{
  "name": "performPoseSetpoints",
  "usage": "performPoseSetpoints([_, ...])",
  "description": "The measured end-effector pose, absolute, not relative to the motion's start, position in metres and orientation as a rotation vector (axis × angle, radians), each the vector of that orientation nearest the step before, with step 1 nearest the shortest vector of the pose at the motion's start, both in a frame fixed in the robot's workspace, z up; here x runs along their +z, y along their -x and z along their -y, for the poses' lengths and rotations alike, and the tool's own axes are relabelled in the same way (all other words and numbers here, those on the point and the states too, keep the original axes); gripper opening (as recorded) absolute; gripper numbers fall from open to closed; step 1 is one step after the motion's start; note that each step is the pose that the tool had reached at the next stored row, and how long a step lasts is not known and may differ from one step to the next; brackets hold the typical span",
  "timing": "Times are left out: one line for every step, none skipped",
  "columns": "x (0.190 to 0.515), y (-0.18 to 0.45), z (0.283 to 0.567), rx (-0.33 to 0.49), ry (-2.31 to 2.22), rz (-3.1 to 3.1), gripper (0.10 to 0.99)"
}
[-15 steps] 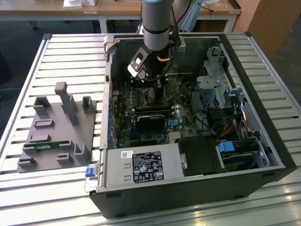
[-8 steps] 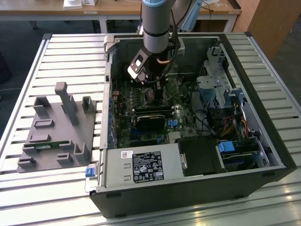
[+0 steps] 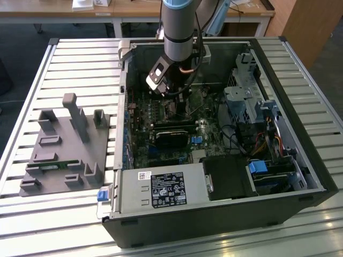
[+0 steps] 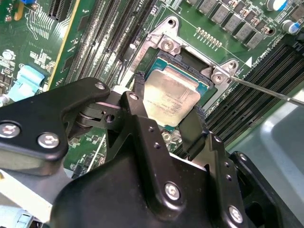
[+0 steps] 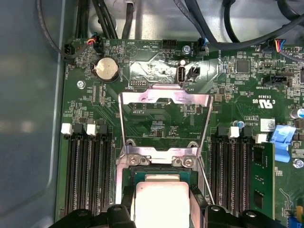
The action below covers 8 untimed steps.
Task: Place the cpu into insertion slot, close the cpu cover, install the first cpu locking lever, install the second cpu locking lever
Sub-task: 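Place the cpu into insertion slot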
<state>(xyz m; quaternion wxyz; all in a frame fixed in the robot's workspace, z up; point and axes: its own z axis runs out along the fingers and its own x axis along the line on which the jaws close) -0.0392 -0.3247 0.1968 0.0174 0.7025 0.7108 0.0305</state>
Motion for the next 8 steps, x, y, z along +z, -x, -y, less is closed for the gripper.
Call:
performPoseSetpoints([0.1968, 0.0392, 0.3247, 0.095, -2.183, -2.208, 0.537])
performPoseSetpoints([0.1967, 0.0392, 0.3246, 0.095, -2.183, -2.208, 0.537])
performPoseSetpoints([0.1966, 0.0392, 0.3247, 0.095, -2.183, -2.208, 0.537])
performPoseSetpoints([0.1963, 0.0392, 0.3246, 0.096, -2.183, -2.208, 0.537])
performPoseSetpoints([0.1959, 0.0391, 0.3246, 0.096, -2.183, -2.209, 0.537])
performPoseSetpoints([0.1956, 0.0391, 0.3246, 0.095, -2.183, -2.209, 0.537])
performPoseSetpoints([0.1952, 0.0392, 0.3246, 0.095, -2.183, -2.209, 0.537])
performPoseSetpoints([0.1947, 0.0391, 0.3246, 0.095, -2.183, -2.209, 0.537])
